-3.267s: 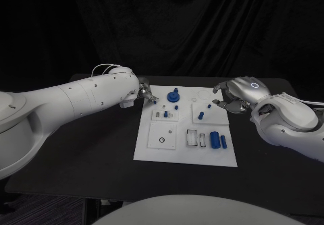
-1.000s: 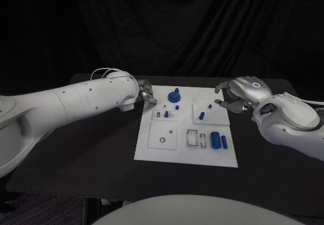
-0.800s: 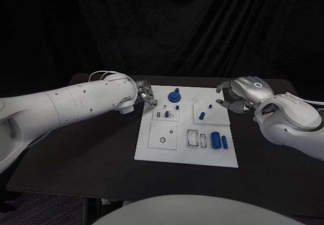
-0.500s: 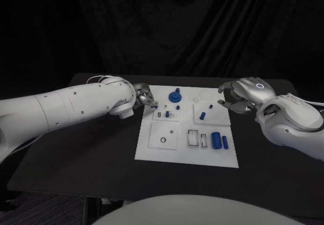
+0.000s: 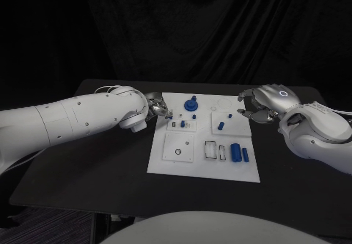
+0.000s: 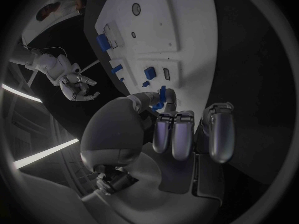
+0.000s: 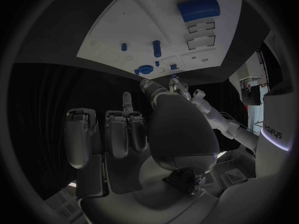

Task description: Assemble the parts on the task board

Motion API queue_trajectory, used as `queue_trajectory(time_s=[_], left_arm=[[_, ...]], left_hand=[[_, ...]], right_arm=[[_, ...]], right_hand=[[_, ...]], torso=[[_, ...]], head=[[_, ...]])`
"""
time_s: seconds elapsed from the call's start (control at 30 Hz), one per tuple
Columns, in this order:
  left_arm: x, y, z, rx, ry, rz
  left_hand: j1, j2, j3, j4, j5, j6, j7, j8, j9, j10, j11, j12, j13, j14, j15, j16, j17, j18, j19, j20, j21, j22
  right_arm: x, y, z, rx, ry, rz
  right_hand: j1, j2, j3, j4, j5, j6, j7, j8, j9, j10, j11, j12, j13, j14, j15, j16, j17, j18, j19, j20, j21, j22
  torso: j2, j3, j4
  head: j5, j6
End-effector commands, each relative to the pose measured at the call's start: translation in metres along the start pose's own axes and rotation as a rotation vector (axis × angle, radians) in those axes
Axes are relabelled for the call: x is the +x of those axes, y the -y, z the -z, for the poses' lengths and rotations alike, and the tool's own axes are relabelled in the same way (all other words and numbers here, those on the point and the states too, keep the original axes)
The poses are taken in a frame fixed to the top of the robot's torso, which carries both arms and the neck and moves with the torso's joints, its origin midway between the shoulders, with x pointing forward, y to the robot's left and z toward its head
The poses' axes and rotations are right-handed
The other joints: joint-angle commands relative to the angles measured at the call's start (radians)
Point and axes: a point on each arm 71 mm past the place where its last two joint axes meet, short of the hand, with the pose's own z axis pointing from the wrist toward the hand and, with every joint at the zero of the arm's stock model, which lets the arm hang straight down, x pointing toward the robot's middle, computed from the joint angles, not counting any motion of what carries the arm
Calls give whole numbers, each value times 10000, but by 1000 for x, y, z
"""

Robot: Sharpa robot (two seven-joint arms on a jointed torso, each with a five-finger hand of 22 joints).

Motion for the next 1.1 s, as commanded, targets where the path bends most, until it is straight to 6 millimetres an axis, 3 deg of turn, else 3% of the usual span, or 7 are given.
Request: queue_trajectory(time_s=[0.03, 0.47, 0.77, 0.97, 1.1], left_arm=[[2, 2, 0, 221, 316, -117], [17, 3, -3, 750, 1106, -884], [24, 1, -4, 718, 1018, -1029], [26, 0, -4, 688, 1002, -1019], [28, -1, -4, 683, 943, -1026]], left_hand=[[-60, 70, 390, -357, -1, 142, -208, 50, 233, 1039, -57, 35, 2608, 1039, -92, 26, 2632, 92, 282, -75, -55, 2122], [-38, 57, 406, -413, 43, 137, -205, 62, 240, 1039, -60, 35, 2608, 1039, -99, 26, 2632, 75, 318, -80, 18, 2145], [-52, 58, 404, -408, 49, 147, -204, 66, 238, 1039, -60, 35, 2608, 1039, -101, 26, 2632, 75, 320, -82, 19, 2145], [-55, 58, 405, -408, 52, 150, -205, 68, 237, 1039, -60, 35, 2608, 1039, -102, 26, 2632, 73, 323, -82, 24, 2146], [-55, 58, 405, -408, 52, 150, -205, 68, 237, 1039, -60, 35, 2608, 1039, -102, 26, 2632, 73, 323, -82, 24, 2146]], right_arm=[[0, 1, 1, 62, 78, -36], [0, 2, 2, 79, 57, -33], [0, 3, 3, 89, 62, -37], [0, 3, 3, 94, 57, -32], [0, 3, 3, 95, 47, -29]], right_hand=[[-78, 24, -19, -60, 15, -88, 9, 20, 11, 759, -40, -62, 2298, 949, -30, -33, 2237, 5, 706, -62, -58, 2415], [-111, 47, -8, -51, 15, -131, 20, 8, 52, 759, -32, -62, 2298, 949, -24, -33, 2237, 8, 700, -58, -69, 2411], [-151, 94, 9, -32, 16, -130, 23, 17, 92, 765, -27, -55, 2306, 950, -18, -33, 2238, 6, 703, -54, -65, 2413], [-184, 126, 21, -21, 15, -107, 26, 34, 131, 771, -23, -50, 2313, 952, -15, -29, 2246, 7, 701, -50, -69, 2411], [-187, 136, 27, -22, 17, -101, 25, 39, 141, 770, -23, -51, 2311, 950, -14, -32, 2240, 6, 703, -49, -67, 2412]], torso=[[7, 0, -10], [19, -8, -10], [13, -23, 23], [21, -10, -30], [10, -12, -12]], head=[[11, -2], [82, -2], [53, -2], [92, -2], [69, -2]])
